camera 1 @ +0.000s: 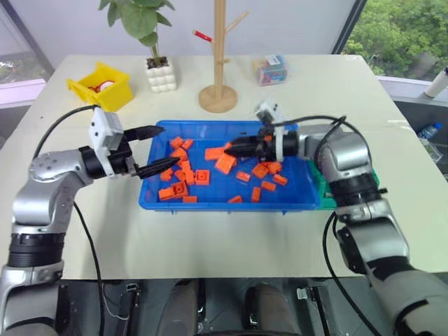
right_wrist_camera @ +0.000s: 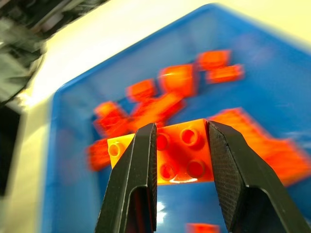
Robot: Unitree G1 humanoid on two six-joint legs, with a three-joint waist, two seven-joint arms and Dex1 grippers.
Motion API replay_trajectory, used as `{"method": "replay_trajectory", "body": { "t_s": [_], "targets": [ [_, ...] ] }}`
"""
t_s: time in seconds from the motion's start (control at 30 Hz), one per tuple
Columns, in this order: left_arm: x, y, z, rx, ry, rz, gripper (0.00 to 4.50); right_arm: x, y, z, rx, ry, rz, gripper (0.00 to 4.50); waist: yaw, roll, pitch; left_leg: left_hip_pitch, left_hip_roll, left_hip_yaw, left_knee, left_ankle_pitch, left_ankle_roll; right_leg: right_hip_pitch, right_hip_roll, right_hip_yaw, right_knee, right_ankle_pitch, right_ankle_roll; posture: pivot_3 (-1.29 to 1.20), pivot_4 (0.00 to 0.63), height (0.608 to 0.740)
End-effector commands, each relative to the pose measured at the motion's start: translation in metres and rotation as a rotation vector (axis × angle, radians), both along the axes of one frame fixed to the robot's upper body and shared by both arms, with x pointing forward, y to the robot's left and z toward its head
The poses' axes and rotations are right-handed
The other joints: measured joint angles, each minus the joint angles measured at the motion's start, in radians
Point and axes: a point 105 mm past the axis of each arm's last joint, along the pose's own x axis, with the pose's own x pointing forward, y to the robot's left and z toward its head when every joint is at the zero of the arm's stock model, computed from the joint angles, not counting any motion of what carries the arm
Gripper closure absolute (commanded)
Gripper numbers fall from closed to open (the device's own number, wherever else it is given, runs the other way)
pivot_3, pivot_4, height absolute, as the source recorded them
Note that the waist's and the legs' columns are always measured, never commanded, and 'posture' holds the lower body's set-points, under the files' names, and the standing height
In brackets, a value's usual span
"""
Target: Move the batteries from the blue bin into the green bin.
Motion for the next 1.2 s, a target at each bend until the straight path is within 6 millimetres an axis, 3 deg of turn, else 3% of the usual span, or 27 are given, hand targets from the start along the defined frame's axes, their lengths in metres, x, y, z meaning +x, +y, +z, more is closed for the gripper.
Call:
{"method": "replay_trajectory", "body": {
  "t_s": [0.03, 0.37, 0.6, 0.63, 0.77, 0.9, 1.07, 1.2],
  "targets": [
    [-0.008, -0.003, 0.011, 0.001, -0.038, -0.026, 0.0, -0.014, 0.007, -0.003, -0.041, -0.051, 0.038, 3.53, 0.0, 0.0, 0.0, 0.0, 0.0, 0.0, 0.0, 0.0, 0.0, 0.0, 0.0, 0.0, 0.0, 0.0, 0.0, 0.0, 0.15, 0.739],
    [-0.006, -0.011, 0.006, -0.025, -0.035, -0.032, 0.0, -0.027, 0.015, -0.021, -0.092, -0.06, 0.05, 3.53, -0.004, 0.0, 0.0, 0.0, 0.0, 0.0, 0.0, 0.0, 0.0, -0.001, 0.0, 0.0, 0.0, 0.0, 0.0, 0.0, 0.15, 0.739],
    [-0.005, -0.014, 0.006, -0.026, -0.035, -0.039, 0.0, -0.02, 0.014, -0.022, -0.107, -0.098, 0.023, 0.24, -0.003, 0.0, 0.0, 0.0, 0.0, 0.0, 0.0, 0.0, 0.0, -0.001, 0.0, 0.001, 0.0, 0.0, 0.0, 0.0, 0.15, 0.739],
    [-0.004, -0.014, 0.006, -0.025, -0.035, -0.039, 0.0, -0.019, 0.014, -0.021, -0.107, -0.105, 0.017, 0.11, -0.003, 0.0, 0.0, 0.0, 0.0, 0.0, 0.0, 0.0, 0.0, -0.001, 0.0, 0.001, 0.0, 0.0, 0.0, 0.0, 0.15, 0.739],
    [-0.004, -0.014, 0.006, -0.025, -0.034, -0.038, 0.0, 0.001, 0.007, 0.0, -0.088, -0.193, -0.065, 0.11, -0.004, 0.0, 0.0, 0.0, 0.0, 0.001, 0.0, 0.0, 0.0, -0.001, 0.0, 0.001, 0.0, 0.0, 0.0, 0.0, 0.15, 0.739],
    [-0.004, -0.014, -0.001, 0.021, -0.026, -0.047, 0.0, 0.032, -0.019, 0.019, -0.175, -0.336, -0.148, 0.11, -0.003, 0.0, 0.0, 0.0, 0.0, 0.001, 0.0, 0.0, 0.0, -0.002, 0.0, 0.001, 0.0, 0.0, 0.0, 0.0, 0.15, 0.739],
    [-0.004, -0.018, -0.006, 0.037, -0.018, -0.069, 0.0, 0.056, -0.042, 0.013, -0.34, -0.465, -0.143, 0.11, -0.006, 0.0, 0.0, 0.0, 0.0, 0.001, 0.0, 0.0, 0.0, -0.001, 0.0, 0.001, 0.0, 0.0, 0.0, 0.0, 0.15, 0.739],
    [-0.004, -0.022, -0.005, 0.027, -0.02, -0.078, 0.0, 0.063, -0.049, 0.002, -0.464, -0.558, -0.064, 0.11, -0.01, 0.0, 0.0, 0.0, 0.0, 0.002, -0.001, 0.0, 0.0, -0.003, 0.0, 0.001, 0.0, 0.0, 0.0, 0.0, 0.15, 0.739]
  ]
}}
